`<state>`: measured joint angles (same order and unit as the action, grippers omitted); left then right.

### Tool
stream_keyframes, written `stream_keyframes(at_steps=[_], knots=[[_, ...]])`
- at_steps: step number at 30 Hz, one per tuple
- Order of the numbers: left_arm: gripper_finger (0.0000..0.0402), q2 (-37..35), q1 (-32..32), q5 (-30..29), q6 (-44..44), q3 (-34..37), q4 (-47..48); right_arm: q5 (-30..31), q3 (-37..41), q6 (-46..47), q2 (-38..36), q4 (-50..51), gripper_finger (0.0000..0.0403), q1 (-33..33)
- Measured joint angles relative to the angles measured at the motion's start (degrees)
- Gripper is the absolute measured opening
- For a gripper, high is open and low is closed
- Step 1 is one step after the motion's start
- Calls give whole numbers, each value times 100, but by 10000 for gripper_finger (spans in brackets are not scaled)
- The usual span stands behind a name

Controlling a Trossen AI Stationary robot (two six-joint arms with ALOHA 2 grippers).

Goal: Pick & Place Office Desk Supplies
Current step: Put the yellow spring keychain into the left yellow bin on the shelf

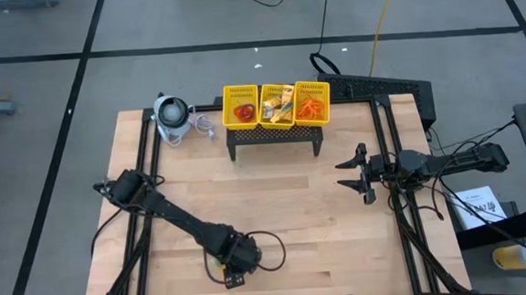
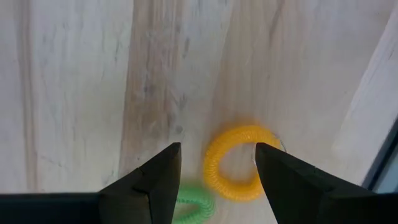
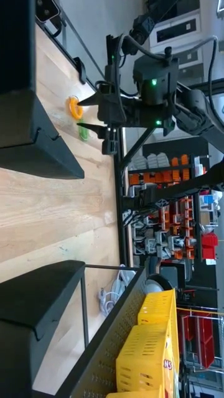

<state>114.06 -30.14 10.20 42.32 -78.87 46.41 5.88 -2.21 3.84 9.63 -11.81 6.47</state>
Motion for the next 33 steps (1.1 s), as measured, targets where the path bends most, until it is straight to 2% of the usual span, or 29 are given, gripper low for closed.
stream_keyframes(at_steps=[14,28,30,33], knots=[[207,-39,-56,-136,207,470,-48,1,0,0,0,0,215,1],[29,143,-73,-588,284,493,-355,0,-1,0,-1,0,215,1],[13,165,-69,-612,287,488,-364,-1,-1,0,0,2,215,1],[10,166,-60,-711,298,471,-395,0,0,0,-2,1,215,1]])
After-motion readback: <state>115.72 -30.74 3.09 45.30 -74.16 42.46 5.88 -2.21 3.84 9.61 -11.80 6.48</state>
